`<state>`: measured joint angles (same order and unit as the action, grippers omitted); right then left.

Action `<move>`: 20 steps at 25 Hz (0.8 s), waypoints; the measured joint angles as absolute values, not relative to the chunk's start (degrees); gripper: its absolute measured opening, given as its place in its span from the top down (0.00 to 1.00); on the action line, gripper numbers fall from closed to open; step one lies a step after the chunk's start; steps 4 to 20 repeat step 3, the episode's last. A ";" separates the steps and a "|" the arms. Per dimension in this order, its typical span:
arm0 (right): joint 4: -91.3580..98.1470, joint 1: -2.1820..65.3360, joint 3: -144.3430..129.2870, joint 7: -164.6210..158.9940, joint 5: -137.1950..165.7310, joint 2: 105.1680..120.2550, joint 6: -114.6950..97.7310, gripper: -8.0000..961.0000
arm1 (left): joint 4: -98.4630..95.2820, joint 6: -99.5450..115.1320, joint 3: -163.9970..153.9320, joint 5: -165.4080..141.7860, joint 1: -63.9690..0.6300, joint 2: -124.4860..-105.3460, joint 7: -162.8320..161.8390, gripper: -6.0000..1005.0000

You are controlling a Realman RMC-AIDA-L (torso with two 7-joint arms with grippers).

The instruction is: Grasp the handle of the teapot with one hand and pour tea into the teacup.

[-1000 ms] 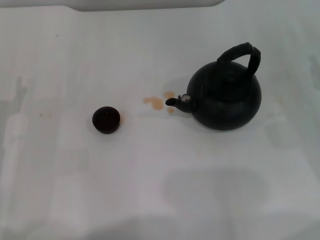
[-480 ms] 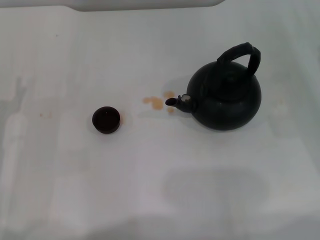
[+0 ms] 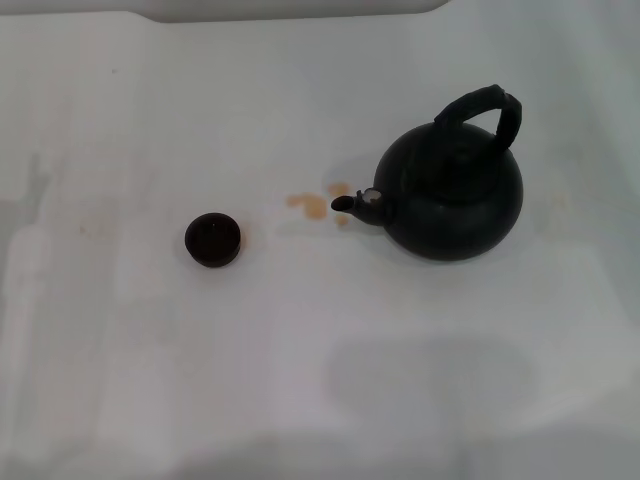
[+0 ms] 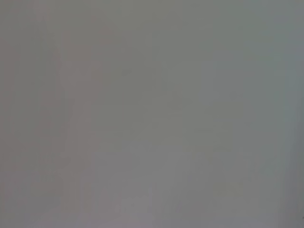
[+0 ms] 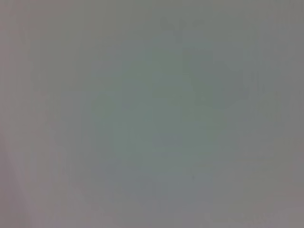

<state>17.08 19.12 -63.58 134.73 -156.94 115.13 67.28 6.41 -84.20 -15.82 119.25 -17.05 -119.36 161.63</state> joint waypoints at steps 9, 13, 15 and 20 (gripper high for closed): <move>17.08 20.70 -62.69 134.73 -156.97 115.06 66.12 0.61 | 6.35 -84.16 -15.76 119.32 -17.09 -119.29 161.63 0.11; 17.08 20.70 -62.69 134.73 -156.97 115.06 66.12 0.61 | 6.35 -84.16 -15.76 119.32 -17.09 -119.29 161.63 0.11; 17.08 20.70 -62.69 134.73 -156.97 115.06 66.12 0.61 | 6.35 -84.16 -15.76 119.32 -17.09 -119.29 161.63 0.11; 17.08 20.70 -62.69 134.73 -156.97 115.06 66.12 0.61 | 6.35 -84.16 -15.76 119.32 -17.09 -119.29 161.63 0.11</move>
